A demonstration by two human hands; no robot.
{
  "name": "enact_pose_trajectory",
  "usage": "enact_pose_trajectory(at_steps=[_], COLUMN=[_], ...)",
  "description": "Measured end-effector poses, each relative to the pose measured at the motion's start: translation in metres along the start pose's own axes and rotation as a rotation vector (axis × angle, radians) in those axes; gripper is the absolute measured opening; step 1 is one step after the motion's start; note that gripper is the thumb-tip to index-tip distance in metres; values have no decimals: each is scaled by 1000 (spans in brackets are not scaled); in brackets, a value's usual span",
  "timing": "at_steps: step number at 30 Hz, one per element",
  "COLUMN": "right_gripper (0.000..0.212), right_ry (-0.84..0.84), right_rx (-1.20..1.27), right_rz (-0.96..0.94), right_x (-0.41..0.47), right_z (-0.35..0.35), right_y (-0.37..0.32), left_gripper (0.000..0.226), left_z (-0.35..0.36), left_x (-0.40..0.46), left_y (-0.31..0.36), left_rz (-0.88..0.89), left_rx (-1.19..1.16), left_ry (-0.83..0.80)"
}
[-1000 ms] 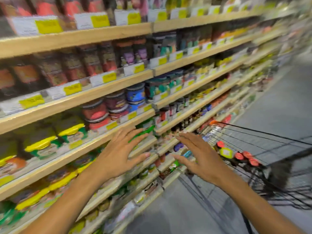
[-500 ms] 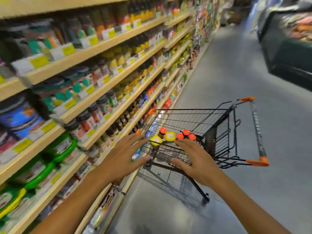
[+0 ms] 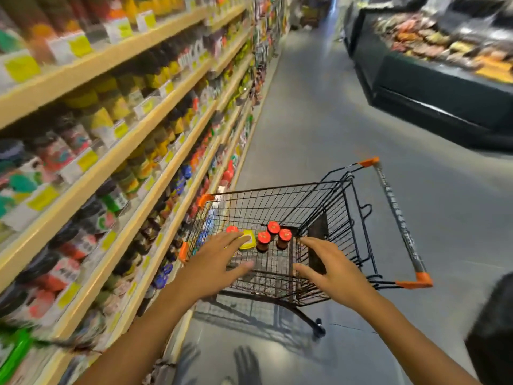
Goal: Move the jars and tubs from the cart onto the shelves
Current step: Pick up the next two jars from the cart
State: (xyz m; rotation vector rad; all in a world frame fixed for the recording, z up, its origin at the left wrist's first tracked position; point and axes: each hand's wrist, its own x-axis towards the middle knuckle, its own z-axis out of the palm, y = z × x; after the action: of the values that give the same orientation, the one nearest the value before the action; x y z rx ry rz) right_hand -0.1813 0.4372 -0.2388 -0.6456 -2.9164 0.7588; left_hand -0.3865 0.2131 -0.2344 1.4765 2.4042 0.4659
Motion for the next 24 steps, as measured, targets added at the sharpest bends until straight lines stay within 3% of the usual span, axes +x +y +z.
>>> enact_pose_trajectory(at_steps=[11,24], right_gripper=[74,83], right_ry=[-84,-304], right_rx=[140,359], right_rz=[232,424], right_x=[97,236], right_z=[31,123], right_y=[71,200], left_gripper=[64,77], left_z=[40,154], left_x=[147,295], left_y=[-52,-107], left_rz=[5,-198], left_rx=[-132,-299], left_ry=[-154,-236])
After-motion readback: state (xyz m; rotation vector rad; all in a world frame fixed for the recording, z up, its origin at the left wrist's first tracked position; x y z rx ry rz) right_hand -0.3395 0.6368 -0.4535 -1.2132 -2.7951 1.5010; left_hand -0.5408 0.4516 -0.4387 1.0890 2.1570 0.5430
